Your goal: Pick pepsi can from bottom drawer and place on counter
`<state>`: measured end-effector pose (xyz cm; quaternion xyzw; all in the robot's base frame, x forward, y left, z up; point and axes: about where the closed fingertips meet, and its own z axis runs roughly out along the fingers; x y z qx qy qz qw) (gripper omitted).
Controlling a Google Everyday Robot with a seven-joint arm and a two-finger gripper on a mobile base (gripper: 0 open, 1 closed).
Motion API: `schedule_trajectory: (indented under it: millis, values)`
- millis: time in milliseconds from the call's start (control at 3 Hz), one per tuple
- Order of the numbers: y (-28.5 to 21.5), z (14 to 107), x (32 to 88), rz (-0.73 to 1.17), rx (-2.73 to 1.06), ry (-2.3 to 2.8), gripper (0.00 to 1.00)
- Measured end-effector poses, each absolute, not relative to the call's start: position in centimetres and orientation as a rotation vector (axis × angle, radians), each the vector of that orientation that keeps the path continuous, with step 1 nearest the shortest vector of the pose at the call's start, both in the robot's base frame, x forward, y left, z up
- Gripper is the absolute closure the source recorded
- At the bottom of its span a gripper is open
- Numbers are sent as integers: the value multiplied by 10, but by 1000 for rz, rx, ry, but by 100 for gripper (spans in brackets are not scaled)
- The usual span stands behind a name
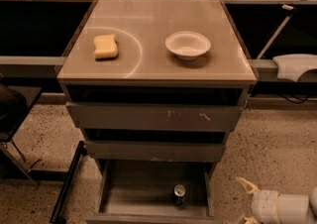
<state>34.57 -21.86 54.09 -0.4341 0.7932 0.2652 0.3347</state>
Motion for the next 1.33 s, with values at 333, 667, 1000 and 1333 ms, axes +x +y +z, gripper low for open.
schedule_trajectory:
  millis: [333, 667, 1000, 1333]
  values:
    - [-205, 510, 335, 793, -1085, 2077, 0]
    - [-189, 489, 332, 792, -1077, 2041, 0]
    - [-161, 460, 359, 910, -1006, 2002, 0]
    - [-132, 436, 409, 985, -953, 1986, 0]
